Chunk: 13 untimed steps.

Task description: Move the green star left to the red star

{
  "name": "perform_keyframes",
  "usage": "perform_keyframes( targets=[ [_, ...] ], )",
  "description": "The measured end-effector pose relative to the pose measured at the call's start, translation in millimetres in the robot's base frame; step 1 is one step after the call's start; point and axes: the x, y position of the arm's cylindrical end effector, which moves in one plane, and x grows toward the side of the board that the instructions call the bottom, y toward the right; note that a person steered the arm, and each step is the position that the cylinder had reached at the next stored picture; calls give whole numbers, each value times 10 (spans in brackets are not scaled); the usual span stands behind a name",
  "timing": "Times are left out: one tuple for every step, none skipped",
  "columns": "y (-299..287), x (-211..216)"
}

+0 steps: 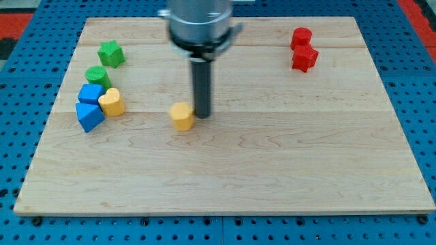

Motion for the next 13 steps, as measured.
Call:
perform_keyframes(
  targets=[
    [-875, 0],
    [-830, -447],
    [-1108, -958],
    [-1190, -1431],
    [-1672, -1452],
    [-2011, -1452],
    [-2027, -1443],
    [-2404, -1423],
    [-2412, -1462],
    [-2276, -1804],
    [-2173, -1954],
    [-1779, -2101],
    [-1762, -1930]
  ],
)
